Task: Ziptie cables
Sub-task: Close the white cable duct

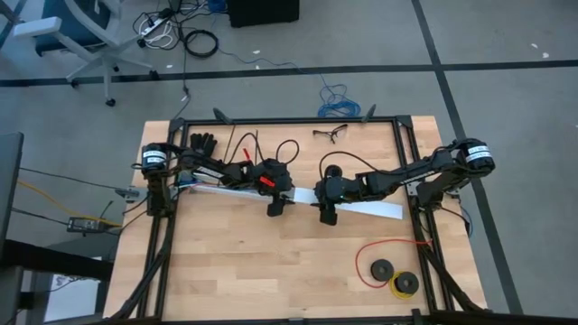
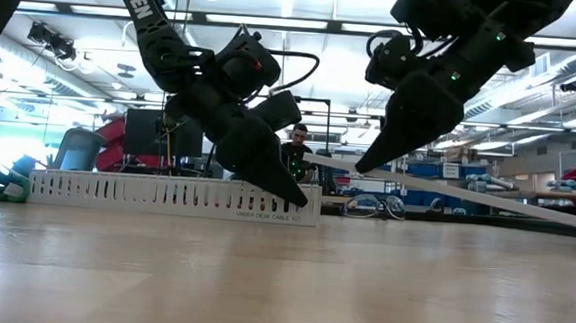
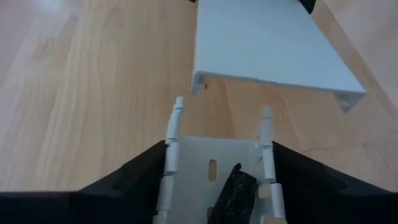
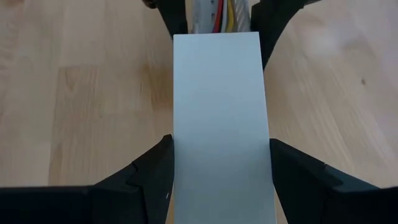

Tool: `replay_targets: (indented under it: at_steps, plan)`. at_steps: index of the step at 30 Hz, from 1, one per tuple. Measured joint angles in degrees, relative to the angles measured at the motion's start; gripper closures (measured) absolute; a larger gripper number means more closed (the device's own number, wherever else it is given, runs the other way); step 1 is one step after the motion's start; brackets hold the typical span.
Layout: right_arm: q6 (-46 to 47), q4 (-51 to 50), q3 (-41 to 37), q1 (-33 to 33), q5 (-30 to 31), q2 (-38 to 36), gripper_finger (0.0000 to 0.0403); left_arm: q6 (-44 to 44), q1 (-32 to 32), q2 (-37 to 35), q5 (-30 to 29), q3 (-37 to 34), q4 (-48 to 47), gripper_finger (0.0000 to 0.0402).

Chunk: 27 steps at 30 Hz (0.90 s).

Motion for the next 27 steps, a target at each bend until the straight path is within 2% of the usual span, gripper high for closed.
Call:
replay_targets:
  at_steps: [7,22,27]
  plan:
    - [1.12,-0.24,0.00,0.00,0.00,0.00,0.0176,-0.01,0.00,-0.02,0.00,0.00,0.11,0.0169]
    - [1.53,2.53,0.10,-1.39,0.17,4.45,0.0176,-0.08,0.00,-0.07,0.01,0.07,-0.11,0.0172]
    - [1.52,1.93,0.11,-2.85,-2.55,4.81,0.0176,-0.08,0.00,-0.07,0.00,0.07,0.28,0.0172]
